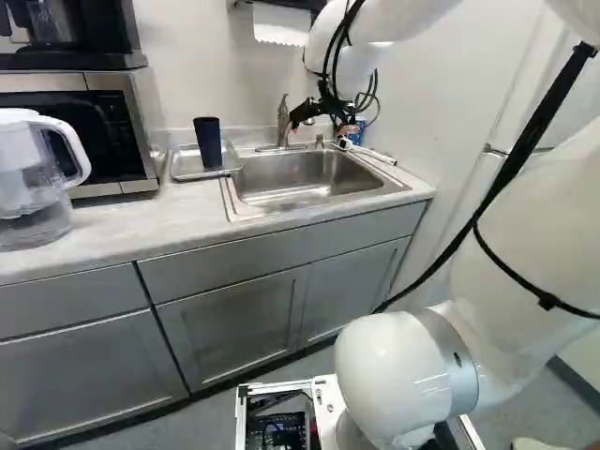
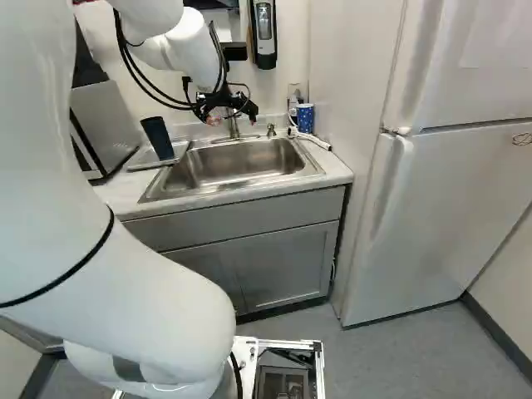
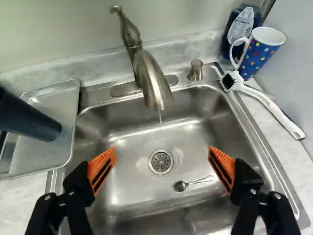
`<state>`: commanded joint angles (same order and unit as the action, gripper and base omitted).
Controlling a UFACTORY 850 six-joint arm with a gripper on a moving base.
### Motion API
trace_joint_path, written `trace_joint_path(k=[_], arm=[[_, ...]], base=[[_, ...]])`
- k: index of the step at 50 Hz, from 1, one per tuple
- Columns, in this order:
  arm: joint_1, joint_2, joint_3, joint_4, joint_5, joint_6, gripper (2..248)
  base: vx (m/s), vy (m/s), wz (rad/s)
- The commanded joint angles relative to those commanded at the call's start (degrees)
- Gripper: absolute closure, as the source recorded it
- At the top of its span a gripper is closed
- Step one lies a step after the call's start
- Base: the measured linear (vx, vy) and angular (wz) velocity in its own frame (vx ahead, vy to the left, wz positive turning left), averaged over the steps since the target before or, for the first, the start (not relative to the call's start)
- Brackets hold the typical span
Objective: Rinse the cup and place it in the tray
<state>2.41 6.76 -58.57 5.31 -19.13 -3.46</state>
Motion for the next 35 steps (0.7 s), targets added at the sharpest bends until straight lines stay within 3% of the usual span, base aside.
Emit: trace_joint_path(k=[21, 35], arm=[[0.0, -0.02, -0.02, 0.0, 0.27, 0.0, 3], [0.02, -0.47, -0.44, 0.0, 4.05, 0.0, 3]], base=[[0.0, 0.0, 0.0], [0.0, 0.0, 0.0]])
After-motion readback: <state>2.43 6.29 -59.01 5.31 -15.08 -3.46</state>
